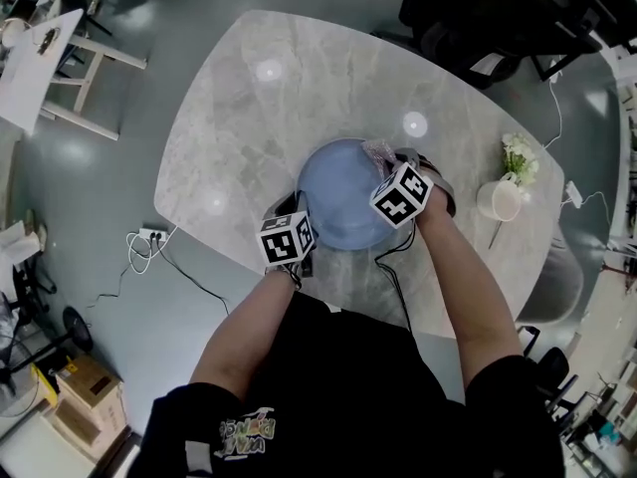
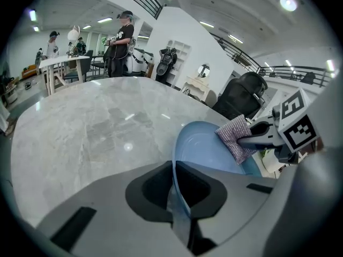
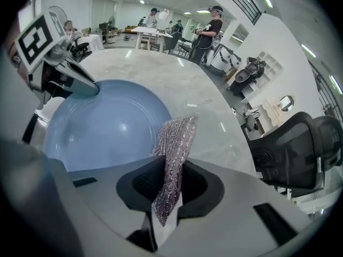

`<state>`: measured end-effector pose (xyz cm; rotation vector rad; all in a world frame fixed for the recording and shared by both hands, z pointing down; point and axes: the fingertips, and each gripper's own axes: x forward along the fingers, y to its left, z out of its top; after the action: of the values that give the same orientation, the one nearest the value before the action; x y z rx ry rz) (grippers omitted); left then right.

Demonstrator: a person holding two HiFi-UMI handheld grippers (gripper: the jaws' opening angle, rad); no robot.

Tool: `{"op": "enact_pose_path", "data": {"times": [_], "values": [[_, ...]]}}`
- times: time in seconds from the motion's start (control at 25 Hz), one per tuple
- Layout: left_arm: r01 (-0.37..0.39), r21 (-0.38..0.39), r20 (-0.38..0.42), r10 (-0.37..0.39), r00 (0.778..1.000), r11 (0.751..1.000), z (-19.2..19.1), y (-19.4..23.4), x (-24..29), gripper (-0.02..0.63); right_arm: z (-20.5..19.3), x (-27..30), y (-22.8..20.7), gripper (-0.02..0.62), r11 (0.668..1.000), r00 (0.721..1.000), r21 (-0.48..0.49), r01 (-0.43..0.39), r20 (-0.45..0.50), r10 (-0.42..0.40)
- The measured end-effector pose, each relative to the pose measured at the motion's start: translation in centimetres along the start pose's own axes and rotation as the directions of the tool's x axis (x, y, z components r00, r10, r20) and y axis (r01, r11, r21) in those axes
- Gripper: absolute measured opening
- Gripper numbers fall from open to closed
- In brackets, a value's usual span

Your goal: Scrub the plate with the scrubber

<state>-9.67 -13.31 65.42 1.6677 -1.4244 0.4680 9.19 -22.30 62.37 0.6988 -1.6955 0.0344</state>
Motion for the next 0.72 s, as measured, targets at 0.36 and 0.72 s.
{"op": "enact_pose_path", "data": {"times": [0.36,0.72], "values": [[-0.011,-0.057,0.010,0.011,1.000,0.998,0.2,0.1,0.1,0.029,-3.4,-2.5,1.4,0.071,0.987,0.999,0.160,-0.034,0.046,0.027],[-0.027,-0.115,0.021,0.030,0.999,0.993,0.2,0.1,0.1,0.028,-4.8,-4.2,4.5,0.071,0.959,0.993,0.271,-0.088,0.094,0.064]]}}
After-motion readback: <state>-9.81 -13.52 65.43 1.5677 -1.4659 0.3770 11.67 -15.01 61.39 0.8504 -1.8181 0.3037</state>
